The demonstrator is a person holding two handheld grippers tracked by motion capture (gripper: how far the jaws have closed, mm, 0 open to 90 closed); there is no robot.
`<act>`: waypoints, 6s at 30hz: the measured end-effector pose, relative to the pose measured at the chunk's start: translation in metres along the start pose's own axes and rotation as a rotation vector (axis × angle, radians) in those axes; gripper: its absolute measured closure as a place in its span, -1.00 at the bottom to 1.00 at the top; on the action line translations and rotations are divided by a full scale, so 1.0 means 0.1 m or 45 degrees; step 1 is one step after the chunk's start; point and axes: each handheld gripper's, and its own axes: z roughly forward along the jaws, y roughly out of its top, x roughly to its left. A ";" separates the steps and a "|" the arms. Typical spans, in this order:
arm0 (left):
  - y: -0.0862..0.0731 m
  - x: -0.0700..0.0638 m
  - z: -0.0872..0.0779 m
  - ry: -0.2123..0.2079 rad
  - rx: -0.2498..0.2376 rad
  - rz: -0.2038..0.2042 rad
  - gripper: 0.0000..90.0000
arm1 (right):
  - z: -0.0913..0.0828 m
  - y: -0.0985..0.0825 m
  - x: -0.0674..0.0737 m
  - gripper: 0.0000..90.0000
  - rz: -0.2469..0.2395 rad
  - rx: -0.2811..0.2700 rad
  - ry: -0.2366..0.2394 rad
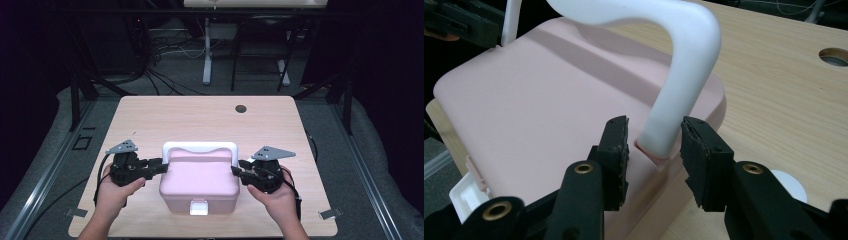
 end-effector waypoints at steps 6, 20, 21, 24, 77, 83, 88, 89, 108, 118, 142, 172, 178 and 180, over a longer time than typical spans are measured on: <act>0.03 0.01 0.04 0.011 -0.009 -0.011 0.42 | 0.04 0.02 -0.04 0.43 0.027 -0.012 -0.013; 0.02 -0.03 0.05 0.044 -0.033 0.027 0.57 | 0.07 0.03 -0.03 0.52 0.016 -0.025 0.001; 0.02 -0.04 0.05 0.045 -0.037 0.026 0.58 | 0.07 0.03 -0.03 0.53 0.011 -0.028 -0.001; 0.01 -0.05 0.04 0.049 -0.040 0.031 0.61 | 0.05 0.02 -0.01 0.57 0.007 -0.031 -0.008; 0.22 -0.10 -0.13 0.028 -0.029 0.016 0.63 | -0.10 0.17 -0.03 0.65 0.061 -0.127 0.063; 0.21 -0.10 -0.19 0.033 -0.043 0.034 0.56 | -0.10 0.18 -0.02 0.65 0.058 -0.129 0.063; 0.18 -0.11 -0.30 0.053 -0.061 0.055 0.53 | -0.11 0.18 -0.02 0.65 0.066 -0.136 0.070; 0.17 -0.12 -0.32 0.053 -0.063 0.054 0.52 | -0.11 0.19 -0.02 0.65 0.067 -0.137 0.071; -0.24 -0.18 -0.53 0.068 -0.067 0.074 0.45 | -0.13 0.20 -0.02 0.65 0.066 -0.147 0.064; -0.38 -0.20 -0.48 0.085 -0.027 0.088 0.39 | -0.13 0.20 -0.01 0.65 0.067 -0.147 0.066; -0.30 -0.40 -0.38 0.037 -0.036 0.175 0.20 | -0.13 0.19 -0.04 0.58 0.080 -0.157 0.068; -0.05 -0.40 -0.43 0.095 -0.115 0.196 0.36 | -0.37 0.14 -0.07 0.40 0.129 -0.215 -0.007; 0.04 -0.41 -0.45 0.113 -0.122 0.216 0.40 | -0.41 0.10 -0.08 0.41 0.140 -0.211 -0.027; 0.06 -0.41 -0.46 0.113 -0.126 0.219 0.42 | -0.42 0.08 -0.08 0.42 0.146 -0.212 -0.034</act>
